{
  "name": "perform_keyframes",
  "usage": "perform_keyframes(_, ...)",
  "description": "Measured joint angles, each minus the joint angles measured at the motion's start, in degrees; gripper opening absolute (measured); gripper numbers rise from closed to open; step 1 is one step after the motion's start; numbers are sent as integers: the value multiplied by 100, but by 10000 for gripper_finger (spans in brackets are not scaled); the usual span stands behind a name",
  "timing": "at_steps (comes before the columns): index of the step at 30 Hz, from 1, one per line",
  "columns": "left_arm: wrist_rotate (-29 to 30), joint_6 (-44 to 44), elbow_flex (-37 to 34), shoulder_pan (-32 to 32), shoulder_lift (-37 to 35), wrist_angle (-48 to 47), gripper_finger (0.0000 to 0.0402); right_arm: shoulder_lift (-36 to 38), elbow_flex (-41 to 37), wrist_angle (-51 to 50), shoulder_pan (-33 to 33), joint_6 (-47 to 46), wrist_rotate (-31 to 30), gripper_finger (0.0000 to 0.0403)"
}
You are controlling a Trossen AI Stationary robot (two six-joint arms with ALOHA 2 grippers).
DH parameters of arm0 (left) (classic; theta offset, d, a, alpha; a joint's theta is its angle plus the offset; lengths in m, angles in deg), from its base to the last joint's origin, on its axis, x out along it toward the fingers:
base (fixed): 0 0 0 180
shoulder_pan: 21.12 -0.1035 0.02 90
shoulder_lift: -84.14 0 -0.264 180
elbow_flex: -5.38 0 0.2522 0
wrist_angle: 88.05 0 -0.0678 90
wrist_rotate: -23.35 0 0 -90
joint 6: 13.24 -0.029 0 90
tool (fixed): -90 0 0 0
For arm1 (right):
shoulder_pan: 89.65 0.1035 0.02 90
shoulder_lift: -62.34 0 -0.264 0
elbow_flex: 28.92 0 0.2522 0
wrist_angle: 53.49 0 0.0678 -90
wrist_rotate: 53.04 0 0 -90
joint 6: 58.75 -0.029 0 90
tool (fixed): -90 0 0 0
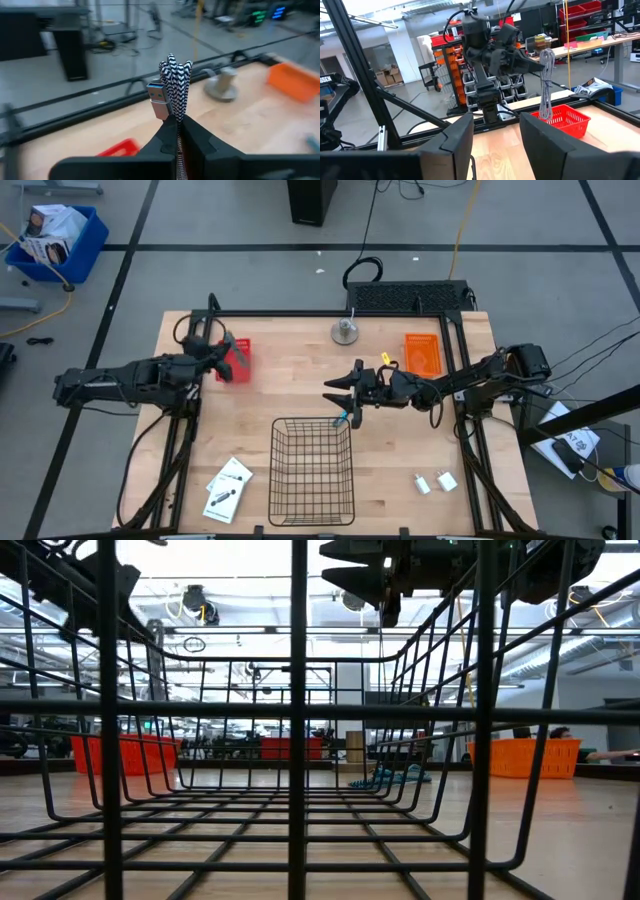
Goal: Pick and place items into bin
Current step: Put the black and white charger cable into the red bin, then put the blue and black charger cable into the red bin
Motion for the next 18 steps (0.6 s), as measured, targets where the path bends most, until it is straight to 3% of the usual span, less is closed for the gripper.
perform_keyframes(8,126,744,0,0,152,-879,37,0,0,1,17,-15,-2,149)
perform_keyframes(18,73,972,0,-264,186,-1152,20,0,0,46,20,-9,-2,146)
